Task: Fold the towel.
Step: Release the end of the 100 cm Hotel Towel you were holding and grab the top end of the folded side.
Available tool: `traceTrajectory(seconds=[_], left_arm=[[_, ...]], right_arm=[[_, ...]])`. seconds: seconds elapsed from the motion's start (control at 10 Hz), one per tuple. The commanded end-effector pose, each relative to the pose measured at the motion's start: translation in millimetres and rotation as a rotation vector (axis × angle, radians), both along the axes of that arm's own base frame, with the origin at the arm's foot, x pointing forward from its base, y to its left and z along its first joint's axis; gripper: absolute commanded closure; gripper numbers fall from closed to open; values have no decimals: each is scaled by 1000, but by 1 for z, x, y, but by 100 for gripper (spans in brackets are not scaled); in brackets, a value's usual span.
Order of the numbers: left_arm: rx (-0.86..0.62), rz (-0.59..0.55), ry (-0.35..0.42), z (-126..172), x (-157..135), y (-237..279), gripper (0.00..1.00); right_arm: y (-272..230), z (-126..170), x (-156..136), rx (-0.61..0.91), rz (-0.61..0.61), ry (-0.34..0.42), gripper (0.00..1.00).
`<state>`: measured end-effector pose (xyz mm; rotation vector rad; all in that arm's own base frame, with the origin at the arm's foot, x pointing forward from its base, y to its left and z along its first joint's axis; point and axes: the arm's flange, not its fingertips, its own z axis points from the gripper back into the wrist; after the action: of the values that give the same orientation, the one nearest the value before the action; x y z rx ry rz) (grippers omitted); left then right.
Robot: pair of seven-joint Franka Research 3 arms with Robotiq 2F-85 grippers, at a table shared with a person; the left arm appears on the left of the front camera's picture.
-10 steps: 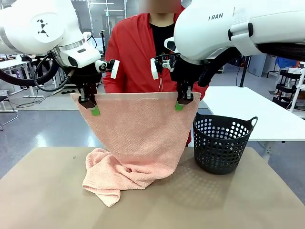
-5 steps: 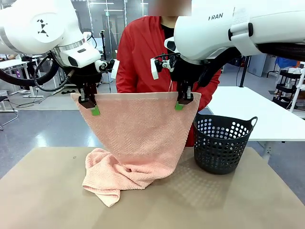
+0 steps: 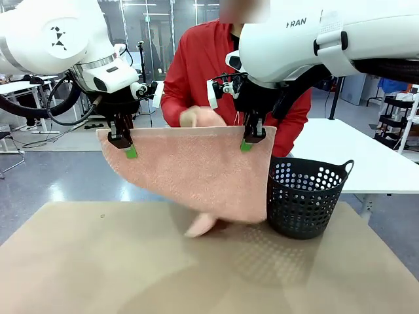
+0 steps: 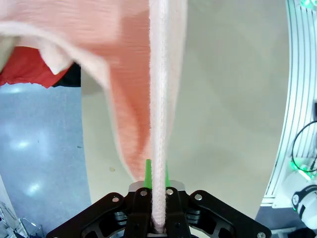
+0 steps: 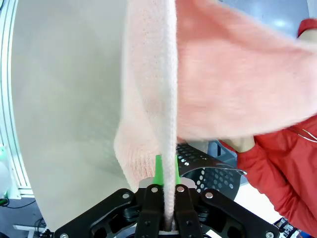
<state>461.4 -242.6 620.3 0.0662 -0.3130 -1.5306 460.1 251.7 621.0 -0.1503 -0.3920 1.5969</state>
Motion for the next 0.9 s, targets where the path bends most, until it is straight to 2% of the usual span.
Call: traceTrajectory(seconds=[0.0,0.8], left_arm=[[-1,-2,-5,2,1,-1,100],[-1,-2,-5,2,1,-1,100]], right_arm=[[-1,2,1,-6,-1,-7,100],[-1,2,1,-6,-1,-7,100]])
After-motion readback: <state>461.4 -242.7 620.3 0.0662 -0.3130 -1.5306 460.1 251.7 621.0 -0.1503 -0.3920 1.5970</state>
